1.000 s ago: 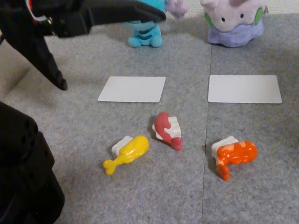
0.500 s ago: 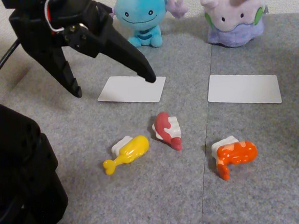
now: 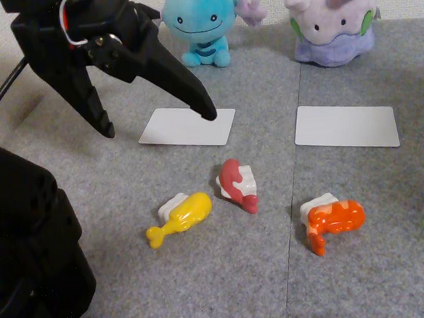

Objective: Wooper wants to eat egg sudhi, and Goomy wants to eat shrimp sushi

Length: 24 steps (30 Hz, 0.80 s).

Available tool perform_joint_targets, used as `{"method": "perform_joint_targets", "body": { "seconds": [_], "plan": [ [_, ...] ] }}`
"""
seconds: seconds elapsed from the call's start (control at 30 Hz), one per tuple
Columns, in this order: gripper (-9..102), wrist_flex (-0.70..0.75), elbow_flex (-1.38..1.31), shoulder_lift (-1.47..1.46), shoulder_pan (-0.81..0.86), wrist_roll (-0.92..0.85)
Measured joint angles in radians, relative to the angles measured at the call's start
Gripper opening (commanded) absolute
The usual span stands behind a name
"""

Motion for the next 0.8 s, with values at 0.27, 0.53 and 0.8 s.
{"method": "perform_joint_targets", "body": {
  "seconds": [0.27, 0.53, 0.8],
  "plan": [
    [46, 0.000, 0.000, 0.000, 0.000, 0.000],
    [46, 0.000, 0.000, 0.000, 0.028, -0.147],
    [46, 0.003, 0.006, 0.000, 0.201, -0.319]
  ]
}}
